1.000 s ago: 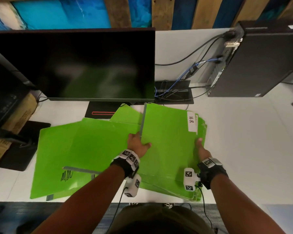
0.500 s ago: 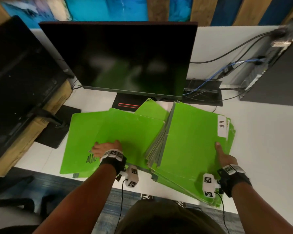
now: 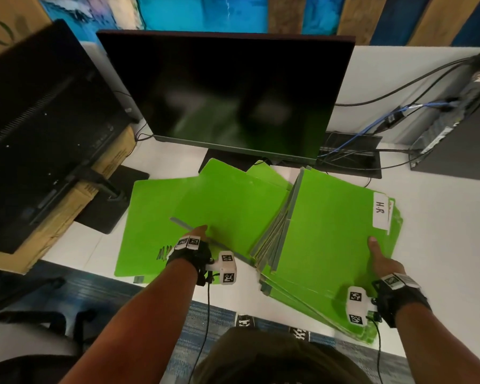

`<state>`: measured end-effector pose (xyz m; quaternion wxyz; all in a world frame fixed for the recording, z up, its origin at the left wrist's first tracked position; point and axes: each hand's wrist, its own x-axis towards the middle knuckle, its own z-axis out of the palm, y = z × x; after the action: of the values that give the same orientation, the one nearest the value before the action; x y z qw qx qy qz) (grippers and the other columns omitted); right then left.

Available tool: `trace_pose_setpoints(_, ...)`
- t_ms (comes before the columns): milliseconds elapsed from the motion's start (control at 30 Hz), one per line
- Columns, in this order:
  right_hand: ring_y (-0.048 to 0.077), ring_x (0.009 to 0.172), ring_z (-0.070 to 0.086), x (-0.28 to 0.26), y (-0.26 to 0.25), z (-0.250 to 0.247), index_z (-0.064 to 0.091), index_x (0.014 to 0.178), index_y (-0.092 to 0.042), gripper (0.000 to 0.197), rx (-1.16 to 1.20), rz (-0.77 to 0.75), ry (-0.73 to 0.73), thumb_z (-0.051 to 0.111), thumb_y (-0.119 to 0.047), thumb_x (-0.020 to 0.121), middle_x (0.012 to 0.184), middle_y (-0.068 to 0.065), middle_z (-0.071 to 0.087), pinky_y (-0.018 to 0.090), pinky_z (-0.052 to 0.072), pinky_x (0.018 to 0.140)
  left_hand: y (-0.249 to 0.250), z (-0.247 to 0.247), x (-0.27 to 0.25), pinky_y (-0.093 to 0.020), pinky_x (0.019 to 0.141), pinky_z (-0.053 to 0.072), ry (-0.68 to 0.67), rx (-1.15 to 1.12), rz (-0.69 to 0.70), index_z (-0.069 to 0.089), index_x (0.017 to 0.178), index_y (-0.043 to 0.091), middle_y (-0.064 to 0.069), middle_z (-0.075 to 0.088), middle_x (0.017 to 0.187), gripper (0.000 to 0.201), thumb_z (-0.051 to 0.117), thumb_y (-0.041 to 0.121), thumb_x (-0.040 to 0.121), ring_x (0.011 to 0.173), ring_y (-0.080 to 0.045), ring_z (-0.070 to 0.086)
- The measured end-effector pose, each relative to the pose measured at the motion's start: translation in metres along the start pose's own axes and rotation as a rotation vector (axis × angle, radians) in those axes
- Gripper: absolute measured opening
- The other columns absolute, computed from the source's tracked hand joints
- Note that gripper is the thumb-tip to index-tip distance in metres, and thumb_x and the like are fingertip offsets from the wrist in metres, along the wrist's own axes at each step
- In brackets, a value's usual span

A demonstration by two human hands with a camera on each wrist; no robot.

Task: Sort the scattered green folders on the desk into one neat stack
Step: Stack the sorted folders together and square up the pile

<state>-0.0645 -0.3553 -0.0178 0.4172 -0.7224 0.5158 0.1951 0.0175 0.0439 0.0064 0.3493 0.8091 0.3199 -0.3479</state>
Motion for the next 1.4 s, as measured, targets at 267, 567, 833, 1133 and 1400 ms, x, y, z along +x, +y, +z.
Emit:
trace_pose_setpoints(267, 0.033, 0.088, 0.050, -0.007, -0.001, -0.002, 0.055, 0.121, 0.008, 0.096, -0.008, 0.016, 0.010, 0.039, -0.077, 0.079, 0.119, 0.029, 0.056, 0.036, 0.037, 0.078, 0.026, 0.013, 0.009, -0.039, 0.073, 0.051, 0.055, 0.104, 0.117, 0.032, 0.148, 0.031, -0.018, 0.052, 0.138, 0.062, 0.055, 0.023, 0.091, 0.101, -0.034, 0.062)
trace_pose_setpoints(567, 0.035, 0.090, 0.055, 0.002, 0.025, -0.031, 0.060, 0.117, 0.001, 0.148, 0.092, -0.055, 0.126, 0.028, -0.104, 0.019, 0.116, 0.030, 0.058, 0.039, 0.042, 0.083, 0.037, 0.030, 0.036, -0.041, 0.095, 0.051, -0.039, -0.454, 0.012, 0.049, 0.137, 0.008, -0.017, 0.048, 0.143, 0.069, 0.061, 0.048, 0.083, 0.127, -0.034, 0.051)
trace_pose_setpoints(833, 0.036, 0.090, 0.053, 0.014, 0.046, -0.062, 0.058, 0.121, 0.003, 0.124, 0.146, -0.026, 0.169, 0.036, -0.095, 0.049, 0.122, 0.032, 0.057, 0.040, 0.044, 0.085, 0.045, 0.047, 0.046, -0.045, 0.073, 0.049, 0.151, -0.288, -0.113, 0.048, 0.134, 0.009, -0.019, 0.057, 0.127, 0.105, 0.043, 0.085, 0.061, 0.100, -0.038, 0.060)
trace_pose_setpoints(1133, 0.042, 0.111, 0.056, 0.032, 0.055, -0.056, 0.057, 0.125, 0.000, 0.080, 0.172, -0.019, 0.143, 0.049, -0.067, 0.083, 0.127, 0.030, 0.055, 0.041, 0.042, 0.092, 0.045, 0.085, 0.049, -0.036, 0.077, 0.048, 0.124, -0.749, 0.043, 0.052, 0.125, 0.004, -0.015, 0.059, 0.104, 0.059, 0.070, 0.035, 0.079, 0.087, -0.027, 0.054)
trace_pose_setpoints(1400, 0.040, 0.116, 0.055, 0.028, 0.026, -0.036, 0.057, 0.127, -0.002, 0.066, 0.161, -0.146, 0.049, 0.053, -0.055, 0.088, 0.130, 0.026, 0.056, 0.035, 0.039, 0.090, -0.008, 0.003, 0.053, -0.028, 0.056, 0.052, 0.252, -1.138, 0.277, 0.057, 0.102, 0.011, 0.002, 0.066, 0.065, 0.025, 0.060, -0.004, 0.082, 0.059, -0.016, 0.064)
